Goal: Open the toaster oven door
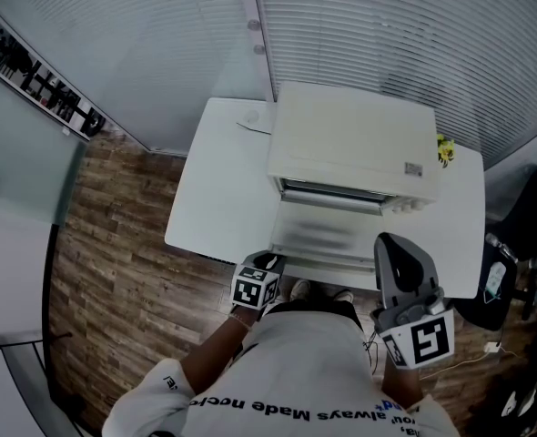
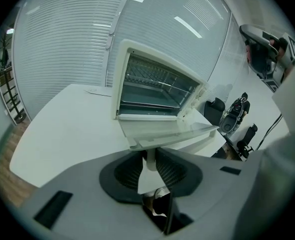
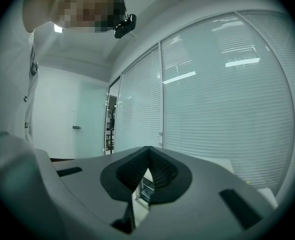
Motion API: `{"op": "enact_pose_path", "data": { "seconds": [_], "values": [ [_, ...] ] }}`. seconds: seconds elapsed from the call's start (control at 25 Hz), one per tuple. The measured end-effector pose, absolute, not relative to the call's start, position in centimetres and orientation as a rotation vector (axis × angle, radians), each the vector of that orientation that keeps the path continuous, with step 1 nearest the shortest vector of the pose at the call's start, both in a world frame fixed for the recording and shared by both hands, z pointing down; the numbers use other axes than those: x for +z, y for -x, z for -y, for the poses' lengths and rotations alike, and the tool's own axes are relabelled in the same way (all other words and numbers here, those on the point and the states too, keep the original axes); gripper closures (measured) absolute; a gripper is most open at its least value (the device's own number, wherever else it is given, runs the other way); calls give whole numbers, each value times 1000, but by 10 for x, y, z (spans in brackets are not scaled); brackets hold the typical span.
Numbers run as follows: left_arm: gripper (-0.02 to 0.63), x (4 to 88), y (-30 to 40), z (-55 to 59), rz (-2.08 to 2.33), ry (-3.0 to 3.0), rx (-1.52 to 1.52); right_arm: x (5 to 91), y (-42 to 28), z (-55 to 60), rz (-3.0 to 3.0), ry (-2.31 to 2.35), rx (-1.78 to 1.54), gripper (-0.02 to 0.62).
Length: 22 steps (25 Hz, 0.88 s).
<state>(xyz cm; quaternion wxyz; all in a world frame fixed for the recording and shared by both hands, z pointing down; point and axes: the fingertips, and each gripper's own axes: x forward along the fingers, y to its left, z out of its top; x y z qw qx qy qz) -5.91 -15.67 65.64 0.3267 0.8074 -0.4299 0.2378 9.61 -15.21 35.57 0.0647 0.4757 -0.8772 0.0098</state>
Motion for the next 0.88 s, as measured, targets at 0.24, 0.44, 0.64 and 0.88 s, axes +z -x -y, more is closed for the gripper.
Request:
{"op": "enact_pose_path", "data": {
  "seconds": [0.24,0.44,0.64,0.88],
  "values": [
    [512,672,60,149,1089,-2091,675,355,-95,151,2642,-1439,29,588],
    [514,684,60,143,1071,-2076,704,355,-94,149,2641,-1446,26,588],
    [515,697,61,137,1049,-2052,747,352,-94,147,2642,-1449,18,588],
    [518,715,62,130,1023,-2023,779,353,-94,144,2639,-1454,17,588]
  ]
}}
